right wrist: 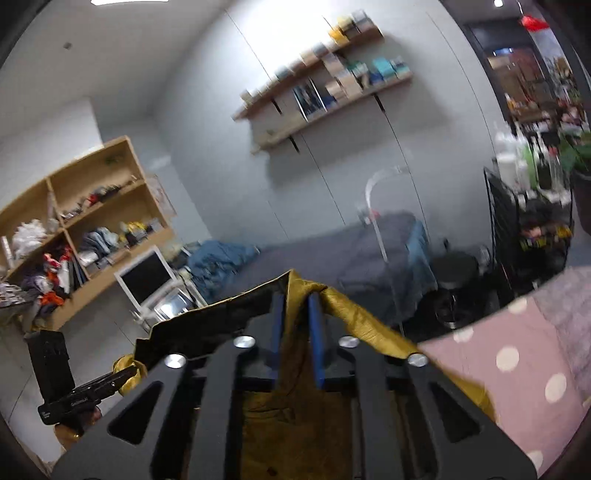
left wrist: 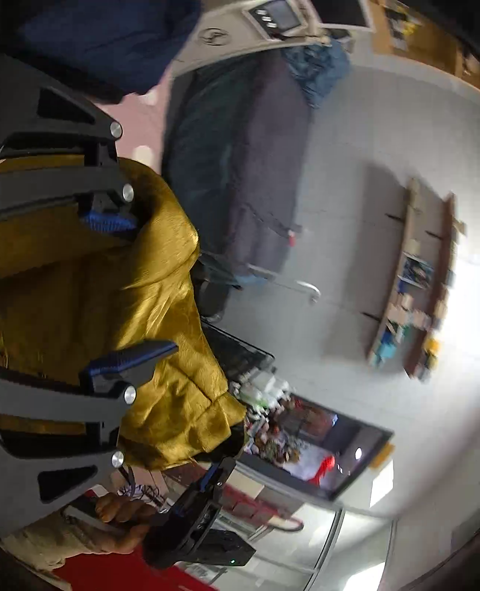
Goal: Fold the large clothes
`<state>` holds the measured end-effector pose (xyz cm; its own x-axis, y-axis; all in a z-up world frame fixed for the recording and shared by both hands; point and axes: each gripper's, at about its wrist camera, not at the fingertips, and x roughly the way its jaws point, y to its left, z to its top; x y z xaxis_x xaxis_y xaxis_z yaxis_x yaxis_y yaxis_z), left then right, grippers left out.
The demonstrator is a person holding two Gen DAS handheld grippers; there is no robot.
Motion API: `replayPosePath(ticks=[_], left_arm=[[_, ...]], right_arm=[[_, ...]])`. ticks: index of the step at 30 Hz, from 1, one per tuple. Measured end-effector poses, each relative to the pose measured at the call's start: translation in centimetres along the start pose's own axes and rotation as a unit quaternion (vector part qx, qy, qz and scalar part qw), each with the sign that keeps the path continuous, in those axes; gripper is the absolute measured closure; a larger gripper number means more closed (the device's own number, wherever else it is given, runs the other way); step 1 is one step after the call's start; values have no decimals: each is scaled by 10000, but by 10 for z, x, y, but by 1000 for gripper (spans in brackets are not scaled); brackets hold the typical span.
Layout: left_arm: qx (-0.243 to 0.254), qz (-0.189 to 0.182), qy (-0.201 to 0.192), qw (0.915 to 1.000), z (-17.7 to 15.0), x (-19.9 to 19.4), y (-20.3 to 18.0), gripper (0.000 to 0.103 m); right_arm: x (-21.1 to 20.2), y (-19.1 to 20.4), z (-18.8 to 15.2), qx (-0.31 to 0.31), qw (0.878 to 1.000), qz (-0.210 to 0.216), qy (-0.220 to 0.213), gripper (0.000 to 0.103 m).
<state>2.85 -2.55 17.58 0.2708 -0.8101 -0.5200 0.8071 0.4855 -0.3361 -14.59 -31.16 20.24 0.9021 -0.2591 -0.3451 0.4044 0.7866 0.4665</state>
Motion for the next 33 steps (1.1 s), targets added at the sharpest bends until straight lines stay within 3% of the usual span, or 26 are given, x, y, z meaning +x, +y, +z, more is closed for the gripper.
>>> replayPosePath(ticks=[1,3,5,7,10,14,17,20,23,26,27,29,32,33], left_arm=[[-134,161,93,9997,-14,20,12,28],[-301,868,341,9952,-44,55,38,21],[-25,1618,689,9844,-74,85,57,21],[300,1992,1140,9728,-94,99,69,20],[565,2465,1594,9543,-131,106,90,17],[206,2533,2228,9412,-173,98,120,15],[-222,2246,2424,9436,-189,85,121,10],[-377,1952,2601,9449,-203,94,112,7],[6,1841,3066,9339,-231,127,97,7],[807,2083,3556,9075,-273,167,84,7],[1081,2230,3741,8936,-289,181,82,10],[1275,2398,3940,8781,-306,193,85,54],[1077,2163,3939,8868,-295,191,88,90],[1032,2150,3848,8917,-282,186,91,92]], right_arm=[[21,-12,-15,108,9991,-262,303,17],[65,-45,-60,621,9919,-726,840,17],[88,-72,-100,992,9808,-970,1374,17],[103,-101,-145,1387,9642,-1223,1899,17],[101,-119,-186,1295,9488,-1609,2388,17],[82,-156,-237,1061,9165,-2494,2943,17],[61,-182,-263,1184,8945,-2868,3219,17],[52,-186,-285,1218,8805,-2905,3543,17],[60,-175,-298,1134,8740,-2753,3840,17],[68,-155,-304,775,8734,-2699,3978,17],[70,-149,-304,650,8729,-2710,4004,17],[69,-142,-305,471,8736,-2729,4002,17],[66,-141,-299,411,8758,-2754,3942,17],[63,-142,-298,440,8759,-2781,3919,17]])
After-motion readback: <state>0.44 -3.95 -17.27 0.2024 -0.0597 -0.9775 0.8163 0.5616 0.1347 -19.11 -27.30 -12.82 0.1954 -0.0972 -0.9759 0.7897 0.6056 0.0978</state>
